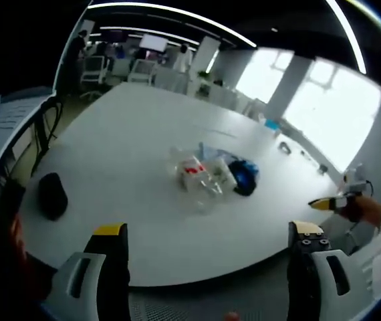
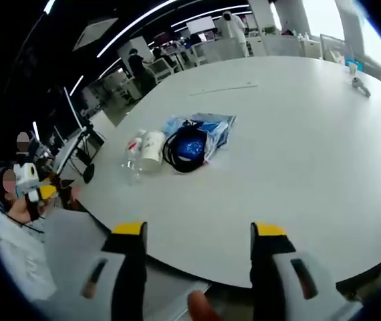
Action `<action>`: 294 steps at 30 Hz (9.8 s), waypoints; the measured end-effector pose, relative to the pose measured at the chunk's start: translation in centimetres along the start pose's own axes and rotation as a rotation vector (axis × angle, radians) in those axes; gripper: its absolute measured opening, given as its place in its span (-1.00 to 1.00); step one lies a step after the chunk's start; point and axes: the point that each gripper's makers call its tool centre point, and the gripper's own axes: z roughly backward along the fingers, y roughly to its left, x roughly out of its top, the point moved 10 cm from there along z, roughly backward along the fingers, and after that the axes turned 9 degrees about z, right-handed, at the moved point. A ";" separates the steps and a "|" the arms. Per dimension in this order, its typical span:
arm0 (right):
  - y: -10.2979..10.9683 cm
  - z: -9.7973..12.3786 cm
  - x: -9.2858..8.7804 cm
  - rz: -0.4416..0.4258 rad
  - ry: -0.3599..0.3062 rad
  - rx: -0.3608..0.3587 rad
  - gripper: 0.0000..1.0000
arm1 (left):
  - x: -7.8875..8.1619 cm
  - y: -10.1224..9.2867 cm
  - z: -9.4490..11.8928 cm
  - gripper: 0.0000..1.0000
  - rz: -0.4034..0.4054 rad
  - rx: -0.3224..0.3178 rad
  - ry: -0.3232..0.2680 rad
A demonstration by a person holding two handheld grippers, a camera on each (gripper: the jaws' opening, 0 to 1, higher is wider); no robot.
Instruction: Arrange the tabletop items into an orderly group along one side of the table until the central work area is clear of visible clutter.
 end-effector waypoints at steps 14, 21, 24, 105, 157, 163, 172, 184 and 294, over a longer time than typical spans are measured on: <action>0.5 -1.6 1.5 0.041 0.022 0.040 0.19 | -0.2 0.0 -0.1 0.91 -0.005 -0.014 -0.014; 0.6 -2.3 2.3 0.062 0.024 0.060 0.19 | -0.1 -0.1 0.2 0.91 -0.005 -0.010 -0.018; 0.7 -2.7 2.8 0.073 0.024 0.072 0.18 | -0.1 -0.2 0.3 0.90 -0.002 -0.008 -0.021; 11.1 -16.5 17.3 0.367 0.025 0.423 -0.01 | -2.2 -3.6 1.7 0.76 -0.039 0.024 -0.070; 15.1 -28.8 20.7 0.362 0.223 0.368 -0.13 | -3.6 -2.8 1.1 0.77 0.009 -0.074 -0.181; 15.2 -30.3 20.8 0.368 0.257 0.339 -0.15 | -3.6 -2.8 1.1 0.79 0.005 -0.080 -0.193; 15.2 -32.4 19.9 0.407 0.324 0.289 -0.19 | -3.4 -2.6 1.2 0.79 -0.004 -0.076 -0.241; 15.2 -33.3 19.2 0.355 0.319 0.260 -0.45 | -3.5 -2.4 0.9 0.68 -0.022 -0.072 -0.228; 16.2 -24.6 25.9 0.326 -0.393 -0.140 -0.61 | -3.8 -1.6 0.6 0.37 -0.081 -0.045 -0.180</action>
